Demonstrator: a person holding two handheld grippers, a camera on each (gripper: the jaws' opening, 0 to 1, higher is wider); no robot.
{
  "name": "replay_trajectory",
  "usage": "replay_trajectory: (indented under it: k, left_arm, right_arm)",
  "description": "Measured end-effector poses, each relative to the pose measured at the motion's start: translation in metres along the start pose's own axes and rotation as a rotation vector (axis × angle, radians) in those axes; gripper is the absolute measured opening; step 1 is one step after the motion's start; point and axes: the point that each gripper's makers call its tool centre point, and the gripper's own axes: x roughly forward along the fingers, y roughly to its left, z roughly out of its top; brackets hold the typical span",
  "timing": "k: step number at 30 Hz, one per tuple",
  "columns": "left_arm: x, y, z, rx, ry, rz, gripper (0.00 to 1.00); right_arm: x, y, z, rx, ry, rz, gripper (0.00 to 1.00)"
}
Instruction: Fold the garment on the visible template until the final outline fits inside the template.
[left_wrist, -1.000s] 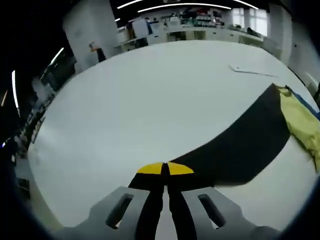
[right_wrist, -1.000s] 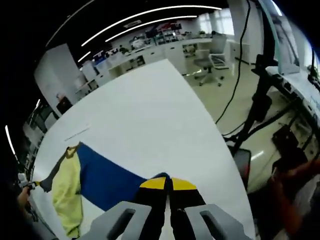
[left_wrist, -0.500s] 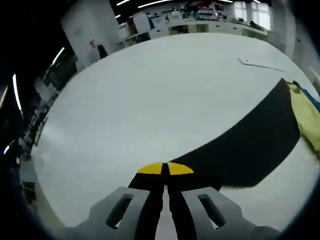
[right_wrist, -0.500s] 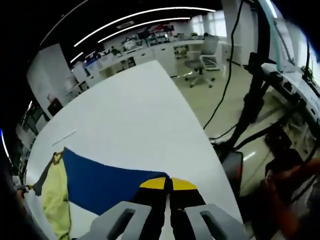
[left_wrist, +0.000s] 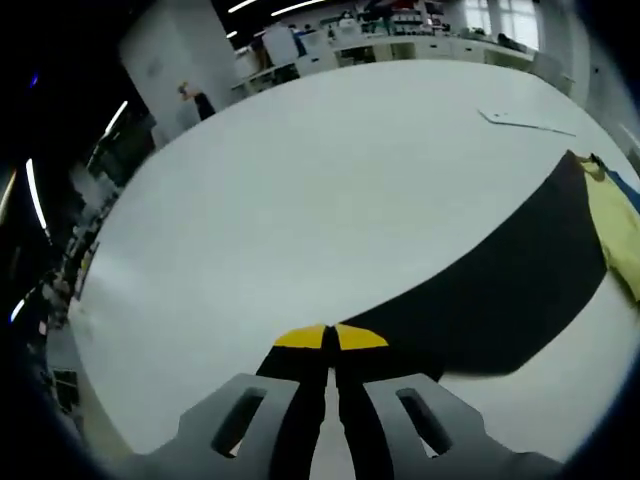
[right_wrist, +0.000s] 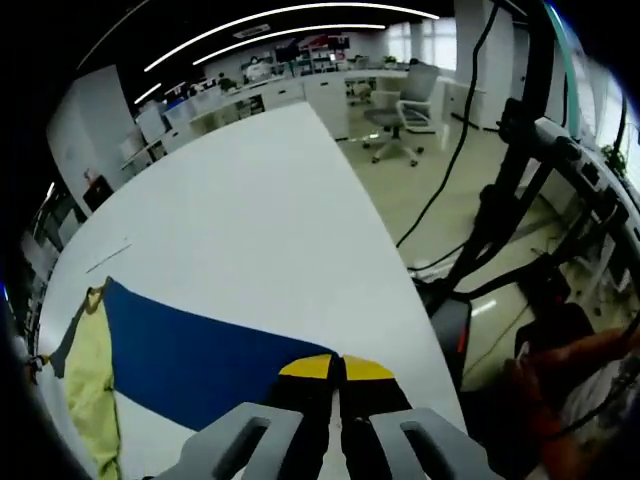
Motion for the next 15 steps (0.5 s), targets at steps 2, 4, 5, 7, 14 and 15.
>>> replay_trajectory:
  k: [2, 4, 5, 7, 14, 15]
  left_arm:
    - [-0.002, 0.001, 0.000, 0.003, 0.000, 0.005, 0.00]
    - [-0.004, 0.002, 0.000, 0.001, -0.015, -0.002, 0.05]
    - [-0.006, 0.002, 0.000, 0.001, -0.018, -0.004, 0.10]
    - [-0.008, 0.000, 0.001, -0.020, -0.034, -0.017, 0.15]
    - [-0.024, -0.014, 0.010, -0.061, -0.114, -0.072, 0.33]
    - [-0.026, -0.015, 0.011, -0.065, -0.126, -0.071, 0.38]
  right_arm:
    - [0.000, 0.000, 0.001, -0.034, -0.004, -0.001, 0.00]
    - [0.000, 0.004, 0.001, -0.091, -0.002, 0.013, 0.00]
    - [0.000, 0.003, 0.002, -0.098, -0.005, 0.015, 0.00]
    - [0.001, 0.002, 0.006, -0.113, -0.015, 0.022, 0.03]
    - [-0.006, 0.019, 0.017, -0.152, -0.064, 0.116, 0.33]
    - [-0.007, 0.023, 0.017, -0.160, -0.069, 0.131, 0.37]
